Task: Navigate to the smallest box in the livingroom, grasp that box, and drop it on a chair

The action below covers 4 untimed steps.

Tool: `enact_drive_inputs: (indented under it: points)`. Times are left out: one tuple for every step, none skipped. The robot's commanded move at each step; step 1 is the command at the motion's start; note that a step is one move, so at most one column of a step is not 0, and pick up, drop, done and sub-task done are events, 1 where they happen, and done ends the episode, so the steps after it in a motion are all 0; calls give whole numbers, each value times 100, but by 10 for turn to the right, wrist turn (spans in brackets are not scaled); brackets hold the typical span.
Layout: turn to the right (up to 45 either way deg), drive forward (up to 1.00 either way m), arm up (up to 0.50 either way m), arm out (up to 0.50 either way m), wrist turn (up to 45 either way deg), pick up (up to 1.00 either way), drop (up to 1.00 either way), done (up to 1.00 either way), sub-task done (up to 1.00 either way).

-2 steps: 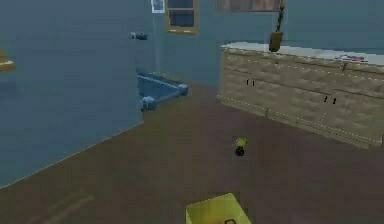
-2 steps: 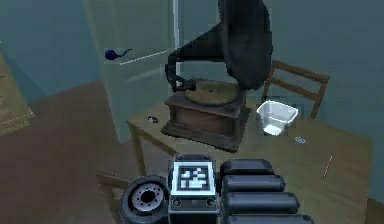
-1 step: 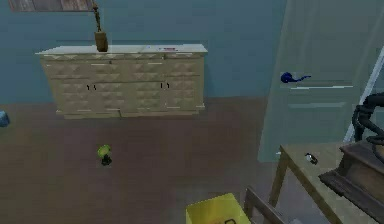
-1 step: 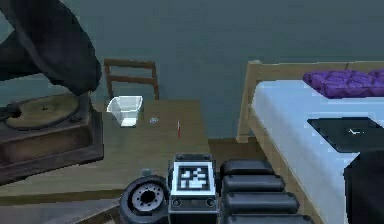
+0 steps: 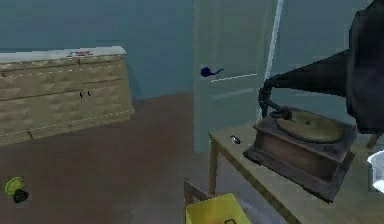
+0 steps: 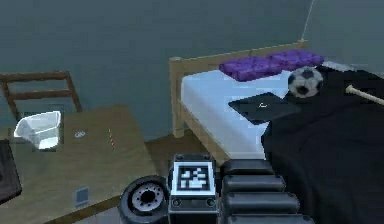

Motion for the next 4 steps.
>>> enact_drive_inputs:
  points:
    - [0,10,0,0,0,0,0,0,0]
    - [-450,0,0,0,0,0,0,0,0]
    - [-300,0,0,0,0,0,0,0,0]
    - [0,0,0,22,0,0,0,0,0]
